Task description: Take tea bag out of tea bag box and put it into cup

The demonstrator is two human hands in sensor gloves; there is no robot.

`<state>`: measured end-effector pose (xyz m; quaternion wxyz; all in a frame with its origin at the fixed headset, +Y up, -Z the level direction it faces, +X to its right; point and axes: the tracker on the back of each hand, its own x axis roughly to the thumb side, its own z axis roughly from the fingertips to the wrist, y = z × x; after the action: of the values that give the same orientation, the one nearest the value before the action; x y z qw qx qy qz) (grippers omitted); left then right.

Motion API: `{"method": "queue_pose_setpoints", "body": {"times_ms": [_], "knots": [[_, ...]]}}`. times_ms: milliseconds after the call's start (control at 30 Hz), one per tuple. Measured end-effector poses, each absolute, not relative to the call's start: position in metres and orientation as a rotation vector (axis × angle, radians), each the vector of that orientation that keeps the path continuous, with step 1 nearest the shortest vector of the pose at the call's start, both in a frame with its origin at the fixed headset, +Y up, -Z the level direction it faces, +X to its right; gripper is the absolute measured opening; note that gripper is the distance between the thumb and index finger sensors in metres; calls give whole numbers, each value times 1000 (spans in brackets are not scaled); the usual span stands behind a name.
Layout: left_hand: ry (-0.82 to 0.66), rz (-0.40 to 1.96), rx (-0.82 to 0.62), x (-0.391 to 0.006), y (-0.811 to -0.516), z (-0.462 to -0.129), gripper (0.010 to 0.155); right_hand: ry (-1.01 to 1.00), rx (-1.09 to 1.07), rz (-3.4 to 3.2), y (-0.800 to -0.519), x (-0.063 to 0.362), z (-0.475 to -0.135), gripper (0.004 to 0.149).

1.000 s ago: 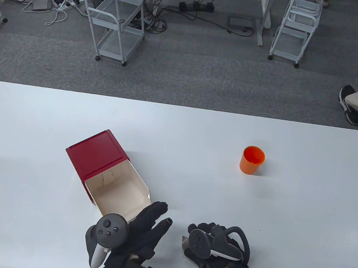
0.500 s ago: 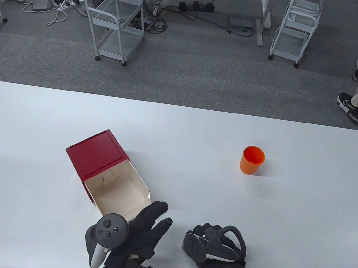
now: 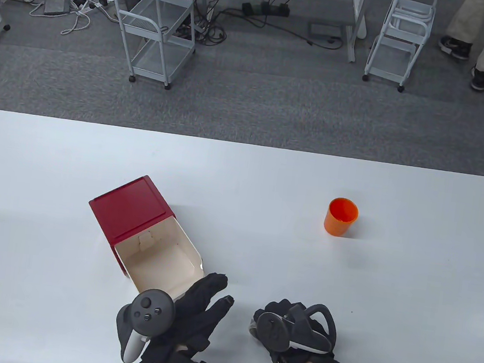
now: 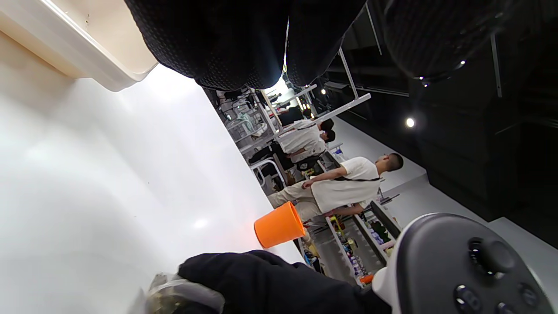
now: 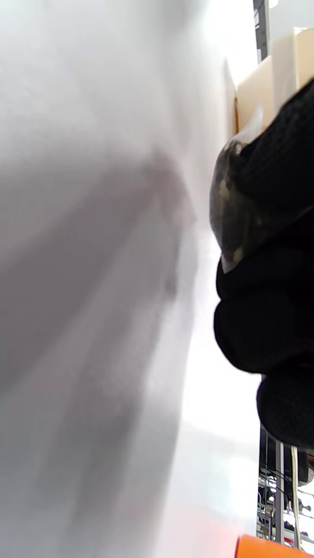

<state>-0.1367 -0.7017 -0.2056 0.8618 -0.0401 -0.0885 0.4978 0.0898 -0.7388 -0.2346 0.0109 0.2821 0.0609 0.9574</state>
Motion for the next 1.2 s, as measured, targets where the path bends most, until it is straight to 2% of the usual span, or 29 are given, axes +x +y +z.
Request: {"method": "queue_pose_setpoints", "body": {"times_ms": [567, 1200], "knots": [[-189, 1035, -89, -136, -702, -205, 69, 27, 553, 2951, -701, 144, -271, 41], [-197, 1014, -104, -133, -703, -205, 69, -21, 180, 2992, -691, 204, -323, 42]]}}
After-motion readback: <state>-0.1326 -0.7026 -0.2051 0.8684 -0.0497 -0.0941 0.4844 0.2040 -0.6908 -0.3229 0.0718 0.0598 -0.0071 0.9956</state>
